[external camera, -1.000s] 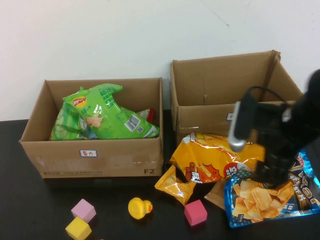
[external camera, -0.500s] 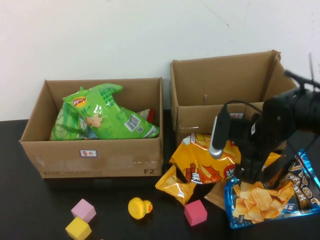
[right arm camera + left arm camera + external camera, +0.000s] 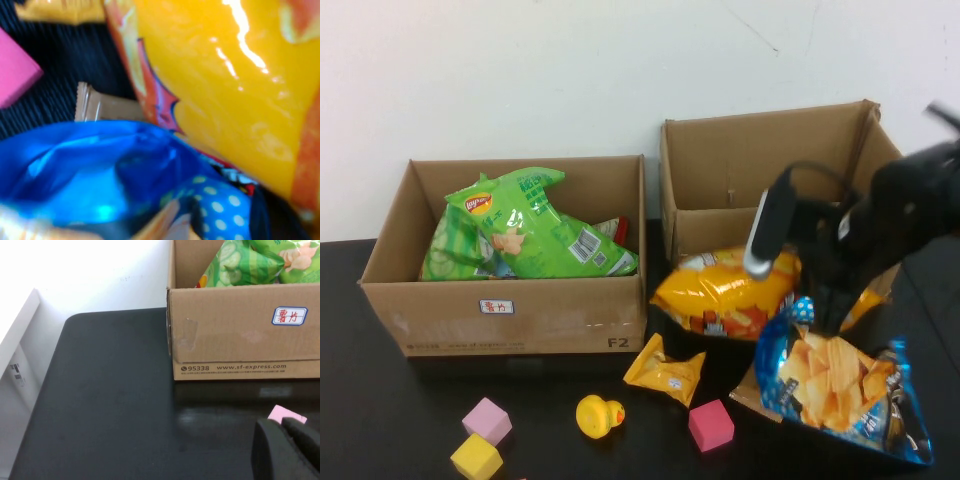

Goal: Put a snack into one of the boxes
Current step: Pick up the potato chip, then place the potato chip in the potato chip box

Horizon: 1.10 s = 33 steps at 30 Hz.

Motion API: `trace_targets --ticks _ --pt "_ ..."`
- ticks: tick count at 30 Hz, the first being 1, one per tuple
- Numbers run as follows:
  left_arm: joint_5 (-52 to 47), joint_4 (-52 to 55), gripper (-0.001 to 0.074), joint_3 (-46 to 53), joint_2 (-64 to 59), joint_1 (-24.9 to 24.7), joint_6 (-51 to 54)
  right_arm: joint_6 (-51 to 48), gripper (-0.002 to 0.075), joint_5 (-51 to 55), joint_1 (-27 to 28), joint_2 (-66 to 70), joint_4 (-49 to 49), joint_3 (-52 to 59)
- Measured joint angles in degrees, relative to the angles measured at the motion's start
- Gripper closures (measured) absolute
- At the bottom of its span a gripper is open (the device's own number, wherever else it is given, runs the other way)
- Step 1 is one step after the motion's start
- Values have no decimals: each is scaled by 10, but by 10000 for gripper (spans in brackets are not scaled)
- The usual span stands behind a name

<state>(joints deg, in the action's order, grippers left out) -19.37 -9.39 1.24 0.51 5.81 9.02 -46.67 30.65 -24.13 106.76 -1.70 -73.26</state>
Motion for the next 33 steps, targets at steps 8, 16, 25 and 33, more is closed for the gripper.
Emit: trace_targets --ticks 8,16,25,33 --pt "0 0 737 0 0 0 0 38 711 25 -34 -152 5 1" --pt "0 0 737 0 0 0 0 48 713 -5 -74 -176 54 1" --pt "0 0 737 0 0 0 0 76 715 -252 -150 -117 105 -38" --pt "0 0 737 0 0 0 0 119 715 -273 -150 86 106 -220"
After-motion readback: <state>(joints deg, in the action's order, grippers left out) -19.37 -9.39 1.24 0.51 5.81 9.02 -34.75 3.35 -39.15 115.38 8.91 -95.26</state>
